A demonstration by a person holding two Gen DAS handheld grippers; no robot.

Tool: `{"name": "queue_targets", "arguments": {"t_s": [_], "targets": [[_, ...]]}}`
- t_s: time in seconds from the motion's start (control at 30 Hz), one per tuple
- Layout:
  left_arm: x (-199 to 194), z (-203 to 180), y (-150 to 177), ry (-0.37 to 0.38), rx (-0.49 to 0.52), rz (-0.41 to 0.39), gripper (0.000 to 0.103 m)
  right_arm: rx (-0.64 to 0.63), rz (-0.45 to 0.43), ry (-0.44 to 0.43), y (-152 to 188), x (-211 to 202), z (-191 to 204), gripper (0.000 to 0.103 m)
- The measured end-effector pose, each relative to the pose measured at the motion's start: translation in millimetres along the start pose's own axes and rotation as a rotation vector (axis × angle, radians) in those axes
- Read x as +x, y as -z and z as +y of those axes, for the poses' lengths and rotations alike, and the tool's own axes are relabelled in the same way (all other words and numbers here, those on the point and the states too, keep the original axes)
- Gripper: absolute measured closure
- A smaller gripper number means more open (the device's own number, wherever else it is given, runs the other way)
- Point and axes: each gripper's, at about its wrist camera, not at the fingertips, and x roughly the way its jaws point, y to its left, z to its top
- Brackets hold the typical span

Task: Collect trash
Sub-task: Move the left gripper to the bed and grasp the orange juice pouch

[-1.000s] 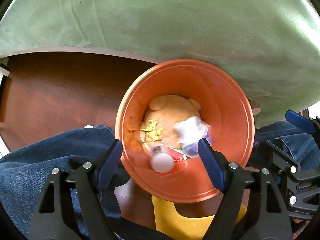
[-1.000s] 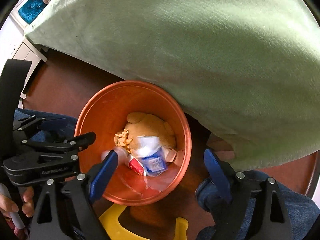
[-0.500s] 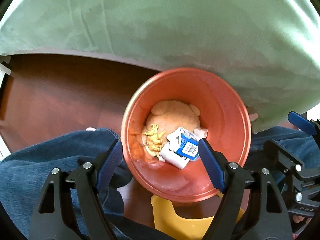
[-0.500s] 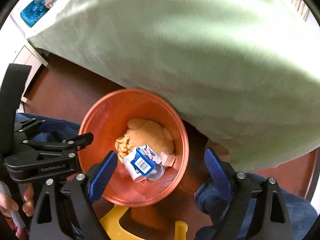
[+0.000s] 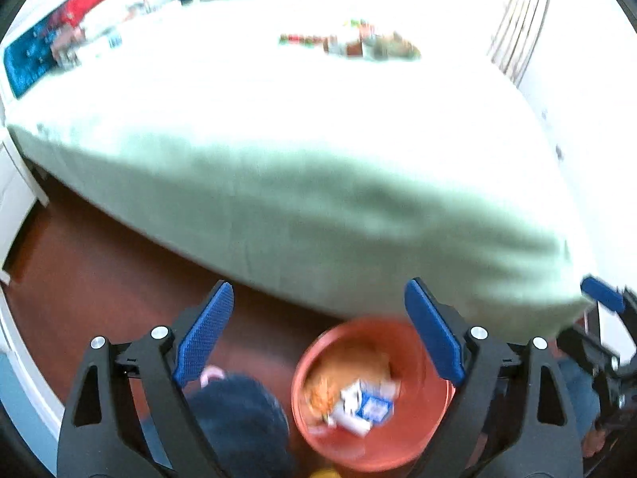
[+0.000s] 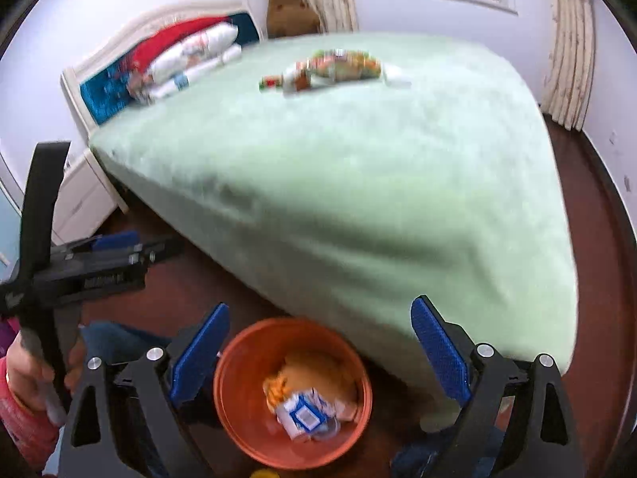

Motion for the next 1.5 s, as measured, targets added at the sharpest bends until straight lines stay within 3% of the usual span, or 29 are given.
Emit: {"name": "queue_targets", "arguments": {"t_s": [0.17,0.27,0.43,0.6,0.8,0.97,1.03,1.17,1.33,1.5], "targets": [[4,-2,-60,0.001,0.017,-0.061,0.017,0.016,-0.052,0.003,-14,-14,-7,0.012],[19,-21,-100,-0.053,0.123,-0.087,0.017,0.040,-0.046,0.002,-14,-11,-13,0.012],[55,-80,-168,-0.126,0.384,-0.077,0.017,0.076,-0.037,0.013,-9,-5,-27,0.012],[98,-122,-232,-0.152,0.500,-0.004,0.017,0.123,-0.027,0.003,-10,2,-43,0.012],[167,-153,-274,-0.228,0.590,0.107,0.017,0.143,-0.053,0.001,-12,0,-58,0.012],[195,-152,-285,-0.253,0.575,0.178,0.019,0.176,-0.073,-0.004,-17,-4,-73,0.012],[200,-149,-287,-0.246,0.544,0.211,0.038,0.183,-0.077,-0.003,-18,-5,-76,0.012],[190,-149,-289,-0.226,0.519,0.179,0.044,0.189,-0.082,0.003,-19,-6,-80,0.012],[149,-141,-293,-0.091,0.419,0.104,0.050,0.185,-0.082,0.002,-19,-7,-78,0.012],[82,-120,-288,0.052,0.324,-0.011,0.054,0.168,-0.103,0.007,-23,-14,-72,0.012]]}}
